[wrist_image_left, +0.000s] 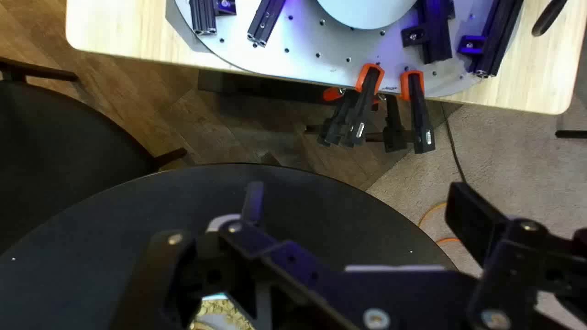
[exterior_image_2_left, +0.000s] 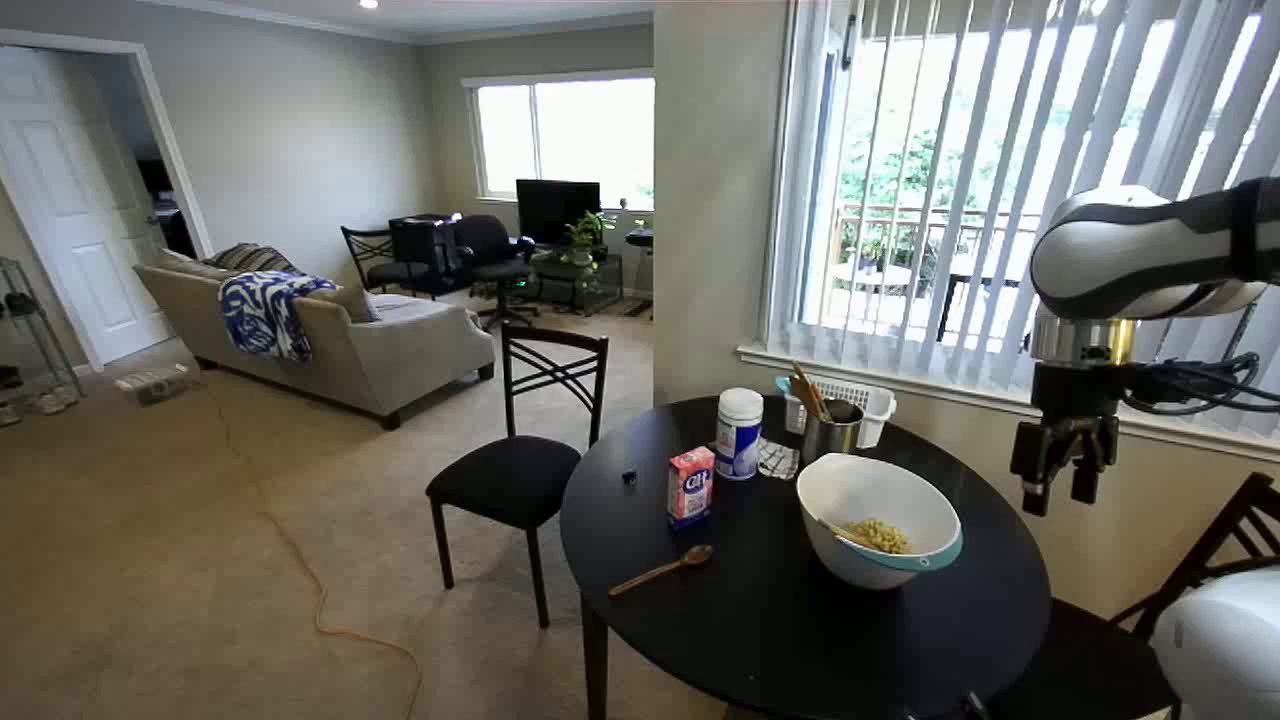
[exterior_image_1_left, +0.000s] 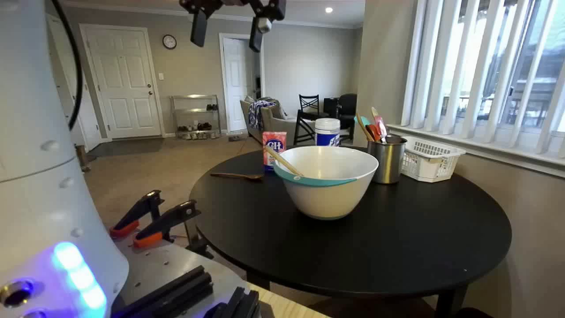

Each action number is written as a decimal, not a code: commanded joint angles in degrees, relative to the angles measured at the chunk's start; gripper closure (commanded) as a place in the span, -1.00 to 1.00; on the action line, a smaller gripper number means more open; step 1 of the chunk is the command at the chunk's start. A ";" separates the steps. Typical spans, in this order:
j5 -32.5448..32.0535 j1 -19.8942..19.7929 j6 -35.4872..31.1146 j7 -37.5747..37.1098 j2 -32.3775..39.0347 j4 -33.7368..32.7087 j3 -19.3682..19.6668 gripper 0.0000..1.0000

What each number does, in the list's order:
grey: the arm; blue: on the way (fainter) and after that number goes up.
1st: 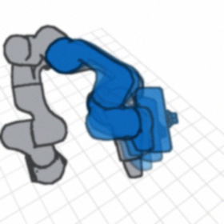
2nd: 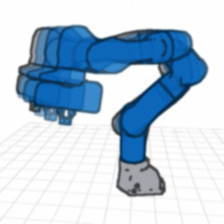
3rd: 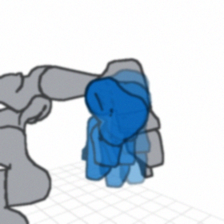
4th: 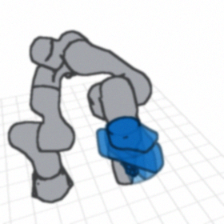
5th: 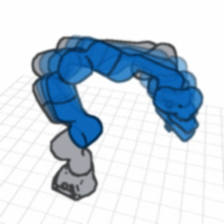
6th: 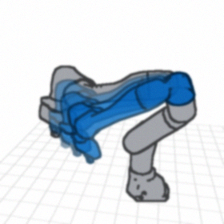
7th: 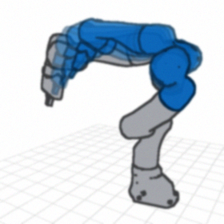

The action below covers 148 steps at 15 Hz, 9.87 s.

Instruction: Use the wooden fork to stir in the bowl

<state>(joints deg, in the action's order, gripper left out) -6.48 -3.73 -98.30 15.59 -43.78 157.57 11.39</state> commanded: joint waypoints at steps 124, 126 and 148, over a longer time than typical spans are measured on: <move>-44.89 8.56 -34.17 -62.56 54.90 -21.11 -15.26 0.94; -37.31 7.35 -33.61 -58.33 54.67 -21.76 -14.98 0.94; -13.78 8.15 -31.87 -58.51 47.38 -24.61 -11.67 0.94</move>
<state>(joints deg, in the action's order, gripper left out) -20.65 3.74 -130.76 -40.32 6.81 132.42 -0.41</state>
